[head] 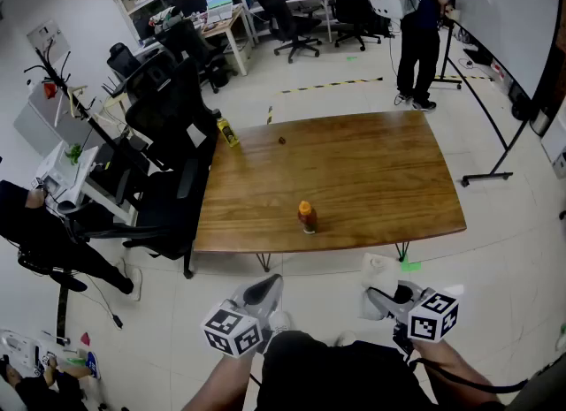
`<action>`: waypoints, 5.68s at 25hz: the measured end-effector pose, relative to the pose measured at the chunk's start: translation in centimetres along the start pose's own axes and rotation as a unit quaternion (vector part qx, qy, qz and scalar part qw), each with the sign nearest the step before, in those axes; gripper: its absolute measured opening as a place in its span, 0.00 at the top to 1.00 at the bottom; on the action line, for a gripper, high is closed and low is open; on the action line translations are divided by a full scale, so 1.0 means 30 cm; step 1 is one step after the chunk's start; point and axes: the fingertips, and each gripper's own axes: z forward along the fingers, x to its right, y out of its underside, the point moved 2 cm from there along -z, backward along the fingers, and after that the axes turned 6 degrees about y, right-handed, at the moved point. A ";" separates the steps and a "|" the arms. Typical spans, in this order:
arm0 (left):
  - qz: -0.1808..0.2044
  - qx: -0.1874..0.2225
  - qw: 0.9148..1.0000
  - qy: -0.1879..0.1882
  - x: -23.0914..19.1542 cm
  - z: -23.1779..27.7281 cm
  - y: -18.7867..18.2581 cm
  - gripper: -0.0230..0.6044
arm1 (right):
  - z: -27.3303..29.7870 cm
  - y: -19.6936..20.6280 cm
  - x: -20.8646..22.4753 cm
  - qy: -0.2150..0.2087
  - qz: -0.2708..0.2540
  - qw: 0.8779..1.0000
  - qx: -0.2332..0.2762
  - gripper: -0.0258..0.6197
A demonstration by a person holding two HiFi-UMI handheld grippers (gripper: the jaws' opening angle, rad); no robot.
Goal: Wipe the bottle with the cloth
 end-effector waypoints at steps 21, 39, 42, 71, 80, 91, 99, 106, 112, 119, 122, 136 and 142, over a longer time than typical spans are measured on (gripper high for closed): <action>0.187 -0.067 0.936 0.290 -0.408 0.516 -0.223 0.76 | 0.409 -0.163 0.042 0.166 0.010 0.982 0.092 0.84; 0.263 -0.119 0.839 0.460 -0.442 0.690 -0.073 0.73 | 0.686 -0.033 0.070 0.244 0.110 0.940 0.212 0.84; 0.253 -0.122 0.839 0.467 -0.449 0.691 -0.062 0.73 | 0.735 -0.046 0.091 0.236 0.148 0.926 0.254 0.84; 0.205 -0.123 0.846 0.476 -0.446 0.698 -0.046 0.72 | 0.923 0.029 0.327 0.258 0.217 0.916 0.215 0.85; 0.196 -0.102 0.849 0.480 -0.437 0.686 -0.027 0.71 | 0.948 0.076 0.389 0.347 0.138 0.927 0.037 0.85; 0.196 -0.075 0.845 0.492 -0.441 0.686 -0.027 0.72 | 0.889 0.045 0.403 0.316 0.139 0.938 -0.014 0.85; 0.202 -0.056 0.845 0.492 -0.413 0.676 -0.036 0.72 | 0.748 -0.245 0.363 0.081 0.161 0.980 0.084 0.85; 0.231 -0.078 0.831 0.500 -0.418 0.667 -0.026 0.72 | 0.924 -0.280 0.378 -0.044 0.107 0.991 -0.064 0.85; 0.224 -0.068 0.835 0.498 -0.426 0.674 -0.036 0.72 | 0.987 -0.255 0.441 -0.063 0.116 0.985 -0.108 0.85; 0.211 -0.051 0.842 0.494 -0.414 0.668 -0.049 0.72 | 1.059 -0.191 0.478 -0.047 0.045 0.982 -0.180 0.85; 0.209 -0.039 0.843 0.494 -0.397 0.664 -0.062 0.72 | 1.072 -0.164 0.487 -0.034 0.009 0.977 -0.210 0.85; 0.200 -0.046 0.868 0.451 -0.417 0.662 -0.058 0.62 | 1.112 -0.132 0.505 0.011 -0.117 0.956 -0.269 0.85; 0.177 -0.020 0.932 0.316 -0.423 0.658 -0.093 0.61 | 1.073 -0.304 0.582 -0.034 0.056 0.979 -0.195 0.84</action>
